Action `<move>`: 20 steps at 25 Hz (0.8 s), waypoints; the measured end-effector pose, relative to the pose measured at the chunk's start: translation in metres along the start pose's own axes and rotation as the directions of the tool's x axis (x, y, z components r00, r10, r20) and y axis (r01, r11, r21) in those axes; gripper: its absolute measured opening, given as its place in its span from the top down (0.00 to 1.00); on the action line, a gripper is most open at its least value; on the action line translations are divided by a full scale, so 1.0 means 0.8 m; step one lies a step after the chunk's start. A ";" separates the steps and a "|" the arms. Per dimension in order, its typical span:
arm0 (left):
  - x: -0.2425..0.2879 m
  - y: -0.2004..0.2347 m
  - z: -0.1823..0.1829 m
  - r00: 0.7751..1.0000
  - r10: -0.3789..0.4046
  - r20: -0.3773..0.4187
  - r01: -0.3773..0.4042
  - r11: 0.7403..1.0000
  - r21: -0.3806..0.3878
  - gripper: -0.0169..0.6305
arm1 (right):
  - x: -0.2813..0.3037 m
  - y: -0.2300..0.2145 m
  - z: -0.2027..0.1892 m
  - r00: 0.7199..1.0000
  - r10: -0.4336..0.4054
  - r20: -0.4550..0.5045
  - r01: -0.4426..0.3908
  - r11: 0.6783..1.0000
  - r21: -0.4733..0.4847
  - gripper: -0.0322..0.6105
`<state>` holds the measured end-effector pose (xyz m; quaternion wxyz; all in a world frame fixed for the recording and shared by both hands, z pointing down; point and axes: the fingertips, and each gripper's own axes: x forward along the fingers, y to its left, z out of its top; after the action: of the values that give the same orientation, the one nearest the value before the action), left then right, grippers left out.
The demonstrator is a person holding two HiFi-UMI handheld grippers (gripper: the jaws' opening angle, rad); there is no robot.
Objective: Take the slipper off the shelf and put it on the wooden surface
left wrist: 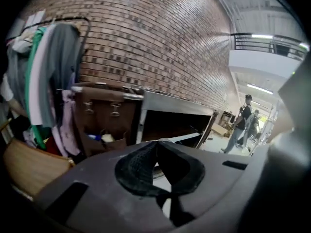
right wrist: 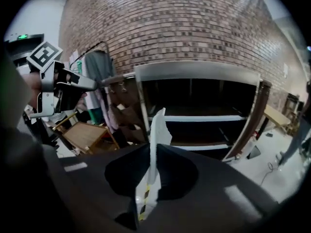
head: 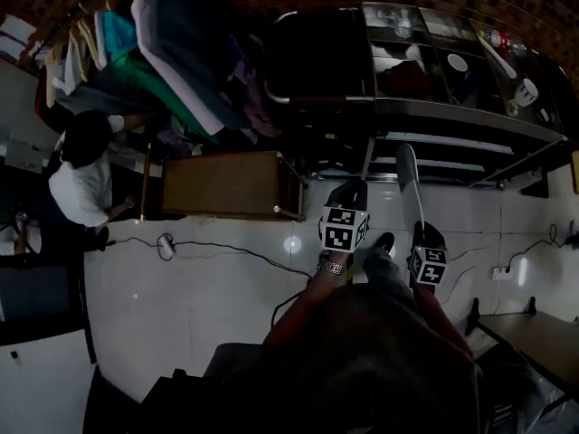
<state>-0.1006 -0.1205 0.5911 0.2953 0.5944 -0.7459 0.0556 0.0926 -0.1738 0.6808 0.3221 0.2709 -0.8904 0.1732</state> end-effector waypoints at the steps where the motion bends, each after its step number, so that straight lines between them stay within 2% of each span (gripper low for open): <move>1: -0.031 0.025 -0.012 1.000 0.027 0.007 -0.027 0.999 -0.018 0.97 | 0.000 0.039 0.003 1.000 0.029 0.006 -0.028 0.999 -0.023 0.90; 4: -0.123 0.098 -0.053 0.994 0.110 0.012 -0.109 0.992 -0.060 0.97 | 0.005 0.167 0.007 0.990 0.143 0.018 -0.140 0.986 -0.091 0.90; 7: -0.217 0.161 -0.086 0.980 0.198 0.027 -0.194 0.974 -0.116 0.97 | 0.013 0.294 0.001 0.960 0.281 0.011 -0.277 0.951 -0.136 0.90; 10: -0.295 0.216 -0.108 0.958 0.284 0.044 -0.272 0.945 -0.184 0.97 | 0.031 0.397 -0.007 0.923 0.383 -0.024 -0.383 0.914 -0.135 0.90; 13: -0.350 0.261 -0.130 0.931 0.362 0.052 -0.337 0.905 -0.259 0.97 | 0.059 0.478 -0.009 0.892 0.448 -0.065 -0.452 0.879 -0.154 0.90; 15: -0.375 0.282 -0.143 0.914 0.402 0.053 -0.369 0.878 -0.305 0.97 | 0.091 0.521 -0.013 0.870 0.485 -0.085 -0.492 0.864 -0.108 0.90; 17: -0.392 0.301 -0.153 0.900 0.434 0.046 -0.396 0.855 -0.334 0.97 | 0.137 0.556 -0.021 0.850 0.518 -0.096 -0.520 0.854 0.012 0.90; 20: -0.413 0.329 -0.161 0.880 0.475 0.031 -0.437 0.832 -0.344 0.97 | 0.217 0.590 -0.038 0.851 0.514 -0.108 -0.486 0.849 0.210 0.90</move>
<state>-0.2548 0.2932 0.5998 0.3244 0.3442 -0.8804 -0.0340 -0.2855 0.1511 0.7561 0.3111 0.0416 -0.8827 0.3498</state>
